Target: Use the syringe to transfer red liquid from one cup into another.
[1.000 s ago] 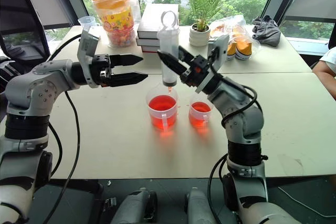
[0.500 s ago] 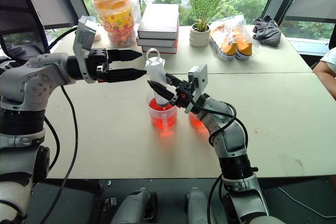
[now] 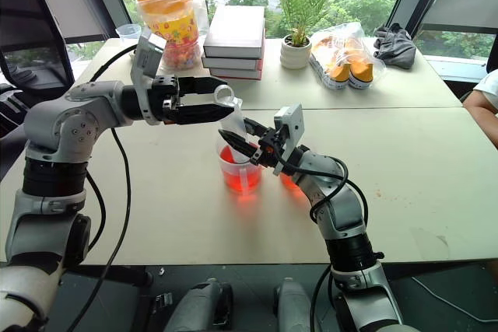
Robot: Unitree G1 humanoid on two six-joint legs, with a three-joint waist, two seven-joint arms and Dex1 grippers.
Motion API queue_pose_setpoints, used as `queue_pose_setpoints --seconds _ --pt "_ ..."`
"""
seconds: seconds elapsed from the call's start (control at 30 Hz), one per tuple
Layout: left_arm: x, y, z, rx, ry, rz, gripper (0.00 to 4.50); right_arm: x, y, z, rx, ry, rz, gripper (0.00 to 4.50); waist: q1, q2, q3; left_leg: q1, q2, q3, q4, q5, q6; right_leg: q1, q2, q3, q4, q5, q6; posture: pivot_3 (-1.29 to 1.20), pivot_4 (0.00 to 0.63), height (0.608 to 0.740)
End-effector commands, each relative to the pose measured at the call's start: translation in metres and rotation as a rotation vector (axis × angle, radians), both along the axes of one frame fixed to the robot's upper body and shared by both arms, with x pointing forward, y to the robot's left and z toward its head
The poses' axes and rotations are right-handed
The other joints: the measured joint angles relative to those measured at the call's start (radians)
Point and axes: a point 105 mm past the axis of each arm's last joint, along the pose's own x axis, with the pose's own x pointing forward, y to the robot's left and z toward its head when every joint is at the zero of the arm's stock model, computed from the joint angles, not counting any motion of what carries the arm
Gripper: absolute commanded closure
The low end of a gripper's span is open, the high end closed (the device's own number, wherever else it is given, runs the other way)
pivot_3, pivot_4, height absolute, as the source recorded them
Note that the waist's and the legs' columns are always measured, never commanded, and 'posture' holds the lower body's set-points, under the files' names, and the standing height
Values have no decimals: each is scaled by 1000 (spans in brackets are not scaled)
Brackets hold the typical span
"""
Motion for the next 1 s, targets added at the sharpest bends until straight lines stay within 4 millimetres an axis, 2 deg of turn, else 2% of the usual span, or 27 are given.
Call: queue_pose_setpoints --seconds 0.03,0.07,0.17,0.4,0.53,1.0 --pt "-3 -3 9 -12 -46 -8 0 -4 0 10 12 -49 6 3131 0 0 0 0 0 0 0 0 0 0 0 0 0 0 0 0 150 740" --pt "-3 -4 8 -11 -47 -11 0 -4 0 10 11 -49 6 3131 0 0 0 0 0 0 0 0 0 0 0 0 0 0 0 0 150 740" --pt "-4 -5 9 -15 -47 -15 866 -3 0 10 10 -48 5 3131 0 0 0 0 0 0 0 0 0 0 0 0 0 0 0 0 150 740" --pt "-5 -3 14 -37 -43 -12 4468 -3 0 10 2 -46 7 3131 0 0 0 0 0 0 0 0 0 0 0 0 0 0 0 0 150 740" --pt "-5 -4 15 -40 -48 -6 4491 -4 2 8 -10 -33 18 3131 1 0 0 0 0 0 0 0 0 0 0 0 0 0 0 0 150 740" --pt "9 8 41 -77 -125 70 4491 -5 6 -13 -98 62 84 3131 1 0 0 0 0 0 1 0 0 0 0 0 1 0 0 0 150 740"
